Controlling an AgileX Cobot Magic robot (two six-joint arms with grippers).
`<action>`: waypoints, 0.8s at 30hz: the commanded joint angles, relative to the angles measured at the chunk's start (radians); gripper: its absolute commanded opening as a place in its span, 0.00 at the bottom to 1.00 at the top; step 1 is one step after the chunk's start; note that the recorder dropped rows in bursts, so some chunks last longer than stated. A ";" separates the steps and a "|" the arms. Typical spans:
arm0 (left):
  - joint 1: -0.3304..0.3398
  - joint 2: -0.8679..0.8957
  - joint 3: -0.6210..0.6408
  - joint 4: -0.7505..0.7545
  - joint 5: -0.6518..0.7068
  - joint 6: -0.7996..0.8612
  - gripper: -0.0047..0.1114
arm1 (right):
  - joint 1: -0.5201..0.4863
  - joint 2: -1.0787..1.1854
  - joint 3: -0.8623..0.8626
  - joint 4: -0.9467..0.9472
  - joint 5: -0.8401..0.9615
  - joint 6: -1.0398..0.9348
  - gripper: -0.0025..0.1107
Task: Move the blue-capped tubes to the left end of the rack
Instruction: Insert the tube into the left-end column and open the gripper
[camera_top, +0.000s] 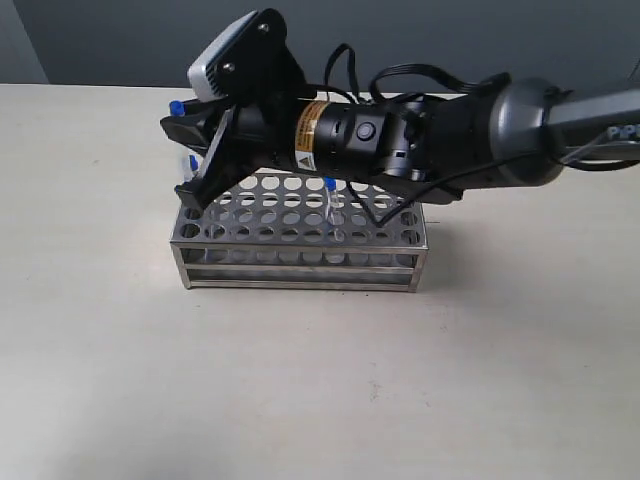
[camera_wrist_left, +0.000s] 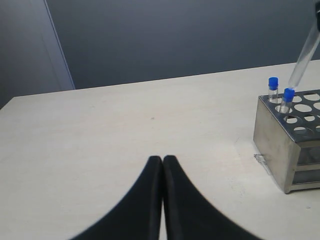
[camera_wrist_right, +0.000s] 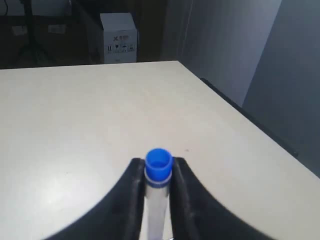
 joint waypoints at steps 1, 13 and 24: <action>-0.004 -0.005 -0.003 -0.001 -0.003 0.000 0.05 | 0.003 0.047 -0.033 -0.001 0.025 0.054 0.03; -0.004 -0.005 -0.003 -0.001 -0.003 0.000 0.05 | 0.033 0.017 -0.033 -0.072 0.042 0.073 0.03; -0.004 -0.005 -0.003 -0.001 -0.003 0.000 0.05 | 0.070 -0.027 -0.033 -0.139 0.138 0.094 0.03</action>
